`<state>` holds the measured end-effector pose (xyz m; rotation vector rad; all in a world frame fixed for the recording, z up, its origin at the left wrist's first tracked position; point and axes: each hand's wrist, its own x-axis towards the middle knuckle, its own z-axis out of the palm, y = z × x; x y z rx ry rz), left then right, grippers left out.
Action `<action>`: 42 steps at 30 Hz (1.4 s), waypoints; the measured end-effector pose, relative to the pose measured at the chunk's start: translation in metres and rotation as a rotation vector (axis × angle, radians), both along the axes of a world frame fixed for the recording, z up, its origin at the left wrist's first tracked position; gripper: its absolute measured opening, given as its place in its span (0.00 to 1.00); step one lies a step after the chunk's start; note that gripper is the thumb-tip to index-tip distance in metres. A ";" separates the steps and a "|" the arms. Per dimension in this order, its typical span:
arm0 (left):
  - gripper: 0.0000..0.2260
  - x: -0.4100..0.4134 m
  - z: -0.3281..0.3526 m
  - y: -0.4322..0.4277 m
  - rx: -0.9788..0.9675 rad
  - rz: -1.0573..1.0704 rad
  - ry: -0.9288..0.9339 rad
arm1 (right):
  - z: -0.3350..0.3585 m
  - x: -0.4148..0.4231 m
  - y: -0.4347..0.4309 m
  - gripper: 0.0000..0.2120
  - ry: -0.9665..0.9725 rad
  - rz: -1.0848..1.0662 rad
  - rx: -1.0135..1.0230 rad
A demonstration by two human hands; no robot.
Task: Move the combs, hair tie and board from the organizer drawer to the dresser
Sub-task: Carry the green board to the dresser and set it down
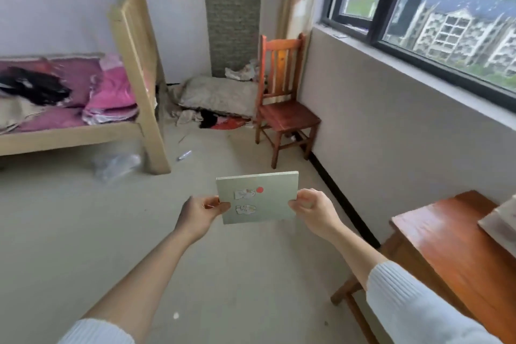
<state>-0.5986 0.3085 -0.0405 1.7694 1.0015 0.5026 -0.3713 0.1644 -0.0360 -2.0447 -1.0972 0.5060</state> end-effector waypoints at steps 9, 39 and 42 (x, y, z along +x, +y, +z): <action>0.06 -0.306 0.017 0.128 0.077 0.448 0.062 | 0.007 -0.263 0.245 0.06 0.016 0.432 0.026; 0.04 -1.010 0.053 0.568 -0.052 1.238 -0.403 | 0.082 -1.024 0.886 0.01 0.489 1.108 -0.010; 0.06 -1.048 0.055 0.597 -0.059 1.258 -0.445 | 0.083 -1.070 0.920 0.04 0.565 1.087 -0.038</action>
